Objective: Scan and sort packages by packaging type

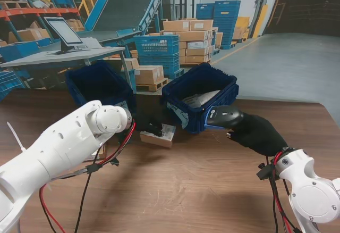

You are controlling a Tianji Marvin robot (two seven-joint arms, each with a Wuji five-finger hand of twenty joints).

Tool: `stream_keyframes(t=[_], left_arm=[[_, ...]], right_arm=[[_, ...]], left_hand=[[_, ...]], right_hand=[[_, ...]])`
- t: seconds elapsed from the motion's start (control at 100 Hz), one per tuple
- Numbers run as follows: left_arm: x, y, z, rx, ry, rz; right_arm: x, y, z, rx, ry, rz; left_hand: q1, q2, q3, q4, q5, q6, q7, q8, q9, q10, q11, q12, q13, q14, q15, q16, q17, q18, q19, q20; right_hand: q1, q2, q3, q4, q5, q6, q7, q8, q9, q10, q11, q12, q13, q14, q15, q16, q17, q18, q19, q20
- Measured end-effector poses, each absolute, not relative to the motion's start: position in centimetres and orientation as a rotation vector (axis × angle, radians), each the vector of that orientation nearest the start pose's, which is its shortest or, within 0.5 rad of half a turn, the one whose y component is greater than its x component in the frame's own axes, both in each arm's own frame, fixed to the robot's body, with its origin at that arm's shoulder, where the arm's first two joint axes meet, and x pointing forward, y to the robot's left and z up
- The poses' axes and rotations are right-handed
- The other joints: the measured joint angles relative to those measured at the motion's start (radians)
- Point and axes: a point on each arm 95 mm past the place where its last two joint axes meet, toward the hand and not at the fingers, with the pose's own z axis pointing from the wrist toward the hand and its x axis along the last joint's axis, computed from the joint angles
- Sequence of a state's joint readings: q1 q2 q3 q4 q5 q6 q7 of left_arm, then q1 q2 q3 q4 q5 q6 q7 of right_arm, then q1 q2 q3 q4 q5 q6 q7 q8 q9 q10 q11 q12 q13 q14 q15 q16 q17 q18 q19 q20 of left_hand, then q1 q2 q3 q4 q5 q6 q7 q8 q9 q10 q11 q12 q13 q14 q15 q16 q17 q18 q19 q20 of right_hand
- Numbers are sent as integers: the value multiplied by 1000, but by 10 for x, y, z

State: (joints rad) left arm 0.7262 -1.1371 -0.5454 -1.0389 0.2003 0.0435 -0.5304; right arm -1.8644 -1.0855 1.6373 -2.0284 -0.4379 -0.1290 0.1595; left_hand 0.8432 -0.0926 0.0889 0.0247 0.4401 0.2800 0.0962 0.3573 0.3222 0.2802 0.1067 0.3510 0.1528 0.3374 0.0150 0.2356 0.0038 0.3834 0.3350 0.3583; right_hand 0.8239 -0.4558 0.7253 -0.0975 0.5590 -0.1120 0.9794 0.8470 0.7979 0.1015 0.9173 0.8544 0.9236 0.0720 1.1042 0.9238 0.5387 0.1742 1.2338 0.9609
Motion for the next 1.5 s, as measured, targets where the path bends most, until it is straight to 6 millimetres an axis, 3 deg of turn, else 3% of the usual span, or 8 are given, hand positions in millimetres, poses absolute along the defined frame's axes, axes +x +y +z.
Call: stream_keyframes(t=[0.48, 0.77, 0.99, 1.03, 1.24, 1.5], left_arm=[[515, -62, -288, -1795, 1992, -1376], [514, -59, -277, -1717, 1889, -1410], [522, -61, -290, -1621, 1963, -1339], [524, -60, -292, -1602, 1974, -1339], [525, -61, -299, -1542, 2010, -1294], [527, -62, -303, -1489, 2026, -1271]], right_arm=[[344, -58, -212, -1950, -1515, -2598], [344, -55, -210, -1929, -1515, -2612], [344, -55, -209, -1924, -1520, -2611], [344, -55, -209, -1926, -1521, -2611], [344, -56, -209, -1930, -1523, -2603], [346, -56, -209, -1929, -1526, -2597]], left_hand=[[0, 1, -31, 0, 1, 0, 0, 0, 19, 0, 2, 7, 39, -6, 57, 23, 1, -1, -21, 12], [0, 1, -50, 0, 1, 0, 1, 0, 36, 1, 12, 10, 64, -7, 84, 27, 9, -1, -21, 23], [-55, -1, -62, 0, -138, 46, -64, -27, -76, -1, -37, 1, 27, -7, 69, 27, -13, -1, -39, 23], [-95, -12, -67, 0, -137, 48, -66, -33, -85, -2, -45, -3, 23, -7, 69, 27, -18, -1, -48, 23], [-108, -41, -61, 0, -194, 71, -88, -52, -137, 2, -68, -9, 3, -7, 57, 27, -26, 0, -69, 23], [-149, -64, -65, 0, -207, 94, -97, -74, -174, 7, -72, -20, 3, -7, 57, 27, -27, 2, -85, 24]], right_hand=[[0, 0, 0, 0, 0, 0, 0, 0, 0, 0, 0, 0, 0, 0, 0, 0, 0, 0, 0, 0], [0, 0, 0, 0, 0, 0, 0, 0, 0, 0, 0, 0, 0, 0, 0, 0, 0, 0, 0, 0], [0, 0, 0, 0, 0, 0, 0, 0, 0, 0, 0, 0, 0, 0, 0, 0, 0, 0, 0, 0], [0, 0, 0, 0, 0, 0, 0, 0, 0, 0, 0, 0, 0, 1, 0, 0, 0, 0, 0, 0], [0, 0, 0, 0, 0, 0, 0, 0, 0, 0, 0, 0, 0, 1, 0, 0, 0, 1, 0, 0], [0, 0, 0, 0, 0, 0, 0, 0, 0, 0, 0, 0, 0, 1, 0, 0, 0, 1, 0, 0]])
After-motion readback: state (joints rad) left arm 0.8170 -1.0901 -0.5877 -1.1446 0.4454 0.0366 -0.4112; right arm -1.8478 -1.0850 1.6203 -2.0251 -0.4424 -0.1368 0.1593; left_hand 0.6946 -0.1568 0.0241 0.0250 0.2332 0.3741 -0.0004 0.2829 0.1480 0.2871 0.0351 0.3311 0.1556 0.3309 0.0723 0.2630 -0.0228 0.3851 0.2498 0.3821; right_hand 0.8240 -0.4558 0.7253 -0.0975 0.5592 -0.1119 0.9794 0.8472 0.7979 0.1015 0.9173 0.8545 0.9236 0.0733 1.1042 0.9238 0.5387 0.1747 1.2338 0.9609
